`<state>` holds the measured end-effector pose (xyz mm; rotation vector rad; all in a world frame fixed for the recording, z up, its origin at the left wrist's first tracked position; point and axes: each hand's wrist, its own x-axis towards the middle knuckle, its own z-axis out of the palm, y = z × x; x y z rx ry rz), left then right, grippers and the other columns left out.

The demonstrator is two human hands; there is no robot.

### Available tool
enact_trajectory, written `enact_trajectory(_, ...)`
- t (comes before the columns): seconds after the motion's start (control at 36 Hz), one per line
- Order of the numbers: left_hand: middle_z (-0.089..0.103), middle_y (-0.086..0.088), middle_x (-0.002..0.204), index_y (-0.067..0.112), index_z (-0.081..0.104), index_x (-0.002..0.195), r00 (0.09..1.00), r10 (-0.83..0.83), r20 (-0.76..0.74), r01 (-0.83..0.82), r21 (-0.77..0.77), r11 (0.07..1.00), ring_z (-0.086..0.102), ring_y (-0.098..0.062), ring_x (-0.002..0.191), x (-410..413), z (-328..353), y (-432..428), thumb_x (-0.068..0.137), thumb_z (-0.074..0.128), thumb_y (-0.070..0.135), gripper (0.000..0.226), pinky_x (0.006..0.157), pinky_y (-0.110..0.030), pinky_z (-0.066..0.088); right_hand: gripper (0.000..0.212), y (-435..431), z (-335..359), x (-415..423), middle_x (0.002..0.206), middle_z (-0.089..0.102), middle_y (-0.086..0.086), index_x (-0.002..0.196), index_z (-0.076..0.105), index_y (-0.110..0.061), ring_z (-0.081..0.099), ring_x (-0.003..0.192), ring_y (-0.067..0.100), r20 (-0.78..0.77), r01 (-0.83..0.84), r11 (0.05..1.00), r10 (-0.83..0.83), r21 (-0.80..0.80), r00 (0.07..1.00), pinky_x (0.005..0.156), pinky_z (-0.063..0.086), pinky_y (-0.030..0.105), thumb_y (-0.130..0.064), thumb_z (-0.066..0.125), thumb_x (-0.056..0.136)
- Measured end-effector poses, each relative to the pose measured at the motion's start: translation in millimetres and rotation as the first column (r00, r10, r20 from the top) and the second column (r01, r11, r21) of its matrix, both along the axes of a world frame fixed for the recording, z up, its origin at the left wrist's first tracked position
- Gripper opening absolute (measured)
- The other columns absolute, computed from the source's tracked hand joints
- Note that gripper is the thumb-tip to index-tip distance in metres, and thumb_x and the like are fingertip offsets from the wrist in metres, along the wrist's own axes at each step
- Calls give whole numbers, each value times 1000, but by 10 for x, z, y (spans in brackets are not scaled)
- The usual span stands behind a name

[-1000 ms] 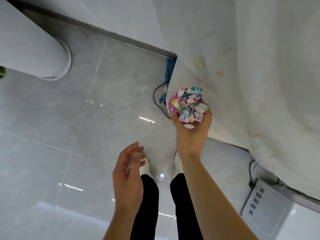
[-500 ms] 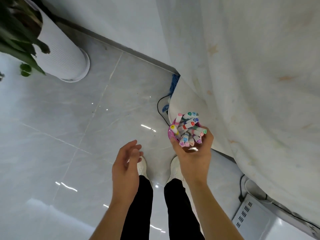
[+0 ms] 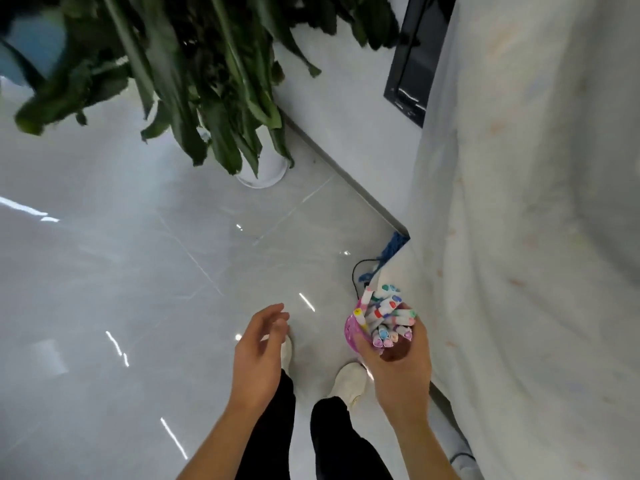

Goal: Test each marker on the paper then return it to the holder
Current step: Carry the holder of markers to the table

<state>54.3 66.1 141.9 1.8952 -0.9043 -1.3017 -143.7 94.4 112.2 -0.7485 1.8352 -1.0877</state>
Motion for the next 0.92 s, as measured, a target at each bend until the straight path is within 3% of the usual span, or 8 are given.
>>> enact_trajectory(0.17, 72, 12, 109, 36, 65, 116, 994, 110, 17, -109, -46, 993, 68, -15, 103, 333, 394, 226, 102, 54, 20, 24, 97, -49, 53, 78, -90, 510, 161, 118, 67, -27, 126, 55, -55, 69, 109, -2, -39, -210, 974, 208, -79, 977, 77, 56, 11, -36, 100, 65)
enact_trajectory(0.25, 72, 11, 109, 33, 65, 117, 983, 185, -2, -185, -74, 980, 69, -12, 100, 515, 579, 316, 103, 53, 18, 24, 97, -46, 54, 76, -168, 756, 325, 117, 67, -30, 121, 54, -62, 68, 109, -5, -30, -285, 952, 284, -107, 958, 75, 55, 9, -39, 97, 63)
enact_trajectory(0.33, 72, 10, 109, 31, 65, 118, 967, 253, -13, -253, -109, 961, 69, -11, 99, 711, 724, 402, 104, 52, 19, 23, 95, -41, 55, 72, -259, 949, 546, 112, 66, -38, 113, 52, -71, 67, 104, -12, -9, -358, 926, 360, -119, 933, 71, 53, 5, -45, 93, 60)
enact_trajectory(0.44, 72, 10, 108, 32, 66, 118, 940, 338, -36, -340, -133, 931, 69, -12, 98, 1001, 851, 528, 103, 53, 20, 23, 93, -38, 55, 73, -361, 1093, 887, 113, 70, -30, 122, 57, -51, 71, 101, -7, 15, -448, 884, 454, -136, 891, 72, 53, 6, -32, 97, 64)
enact_trajectory(0.53, 72, 9, 108, 34, 66, 116, 916, 400, -43, -401, -148, 904, 70, -12, 99, 1258, 912, 604, 102, 53, 24, 22, 92, -39, 55, 72, -444, 1151, 1158, 111, 71, -29, 116, 56, -58, 71, 98, -7, -17, -501, 854, 504, -143, 864, 70, 53, 6, -31, 98, 64)
enact_trajectory(0.81, 73, 12, 107, 41, 67, 113, 836, 548, -33, -546, -155, 823, 69, -7, 99, 2315, 985, 855, 95, 56, 43, 21, 94, -43, 55, 79, -683, 1351, 2159, 111, 67, -38, 116, 51, -64, 68, 100, -11, -68, -642, 756, 639, -130, 766, 70, 54, 7, -64, 94, 50)
enact_trajectory(0.92, 73, 13, 107, 40, 66, 116, 807, 590, -30, -588, -151, 795, 69, -7, 99, 2753, 958, 926, 98, 56, 39, 21, 95, -43, 55, 80, -758, 1367, 2602, 114, 68, -32, 120, 54, -55, 69, 103, -8, -42, -681, 720, 682, -136, 730, 72, 54, 8, -56, 96, 53)
